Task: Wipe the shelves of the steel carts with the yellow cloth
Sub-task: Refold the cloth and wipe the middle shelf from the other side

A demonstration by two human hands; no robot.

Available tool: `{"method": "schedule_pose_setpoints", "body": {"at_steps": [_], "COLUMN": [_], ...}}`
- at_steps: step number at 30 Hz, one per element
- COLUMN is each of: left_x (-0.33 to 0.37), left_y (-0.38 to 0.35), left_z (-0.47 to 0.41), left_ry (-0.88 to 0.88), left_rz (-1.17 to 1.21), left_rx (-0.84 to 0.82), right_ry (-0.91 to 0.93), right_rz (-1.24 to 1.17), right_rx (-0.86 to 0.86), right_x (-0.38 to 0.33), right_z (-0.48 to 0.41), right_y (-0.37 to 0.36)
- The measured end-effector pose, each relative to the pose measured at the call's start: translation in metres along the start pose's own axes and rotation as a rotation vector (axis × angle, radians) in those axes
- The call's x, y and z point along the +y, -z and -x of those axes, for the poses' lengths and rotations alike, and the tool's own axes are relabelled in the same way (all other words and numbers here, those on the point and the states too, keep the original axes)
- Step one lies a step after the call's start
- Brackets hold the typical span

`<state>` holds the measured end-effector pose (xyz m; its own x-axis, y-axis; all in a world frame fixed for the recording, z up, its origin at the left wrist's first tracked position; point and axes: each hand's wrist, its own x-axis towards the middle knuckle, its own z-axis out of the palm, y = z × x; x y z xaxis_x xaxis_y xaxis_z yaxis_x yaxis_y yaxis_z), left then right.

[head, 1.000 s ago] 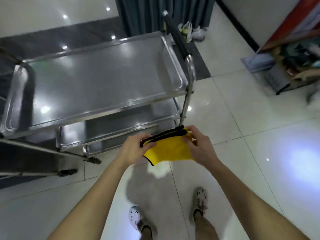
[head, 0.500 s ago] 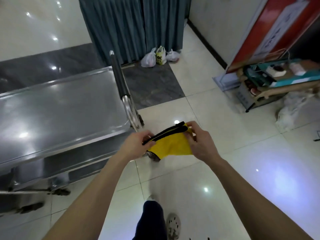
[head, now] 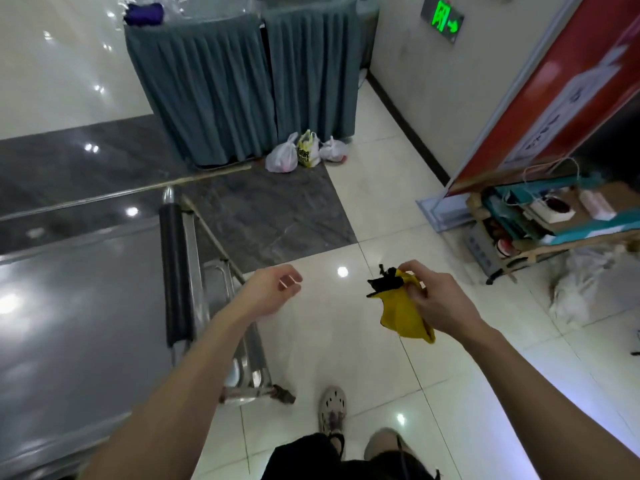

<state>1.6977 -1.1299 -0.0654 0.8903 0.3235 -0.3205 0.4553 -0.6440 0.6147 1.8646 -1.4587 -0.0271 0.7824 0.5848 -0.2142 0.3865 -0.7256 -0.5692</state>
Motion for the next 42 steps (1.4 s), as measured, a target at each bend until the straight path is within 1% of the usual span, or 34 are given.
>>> {"method": "schedule_pose_setpoints", "body": {"at_steps": [3, 5, 9, 12, 15, 18, 22, 25, 28, 33, 37, 40, 42], "left_x": [0.008, 0.007, -0.011, -0.032, -0.053, -0.074, -0.108, -0.139, -0.178, -0.243, -0.267, -0.280, -0.290], "left_y": [0.030, 0.046, 0.073, 0.099, 0.134, 0.167, 0.200, 0.217, 0.235, 0.292, 0.331, 0.347, 0.349], "left_z": [-0.051, -0.084, -0.145, -0.191, -0.224, -0.241, -0.248, -0.258, -0.274, -0.294, -0.286, -0.266, -0.254], "left_ry": [0.012, 0.026, 0.110, 0.191, 0.314, 0.431, 0.581, 0.690, 0.754, 0.858, 0.923, 1.035, 1.129], "left_rz": [0.002, -0.010, -0.046, -0.099, -0.046, 0.001, 0.109, 0.166, 0.233, 0.325, 0.373, 0.429, 0.455], "left_rx": [0.028, 0.036, 0.060, 0.038, 0.111, 0.189, 0.333, 0.411, 0.474, 0.593, 0.682, 0.792, 0.852], "right_ry": [0.026, 0.040, 0.099, 0.193, 0.314, 0.451, 0.649, 0.787, 0.932, 1.109, 1.268, 1.371, 1.467], "right_rz": [0.040, 0.078, 0.093, 0.122, 0.157, 0.187, 0.211, 0.237, 0.279, 0.356, 0.388, 0.438, 0.469], "right_rx": [-0.027, -0.076, -0.182, -0.244, -0.349, -0.439, -0.556, -0.648, -0.716, -0.849, -0.895, -0.939, -1.007], "right_x": [0.004, 0.002, -0.009, -0.030, -0.069, -0.126, -0.216, -0.283, -0.353, -0.471, -0.555, -0.611, -0.647], "right_z": [-0.066, -0.115, -0.228, -0.321, -0.408, -0.479, -0.562, -0.615, -0.657, -0.702, -0.724, -0.732, -0.732], "right_y": [0.023, 0.032, 0.031, 0.020, 0.010, 0.001, -0.020, -0.050, -0.090, -0.146, -0.181, -0.216, -0.247]}}
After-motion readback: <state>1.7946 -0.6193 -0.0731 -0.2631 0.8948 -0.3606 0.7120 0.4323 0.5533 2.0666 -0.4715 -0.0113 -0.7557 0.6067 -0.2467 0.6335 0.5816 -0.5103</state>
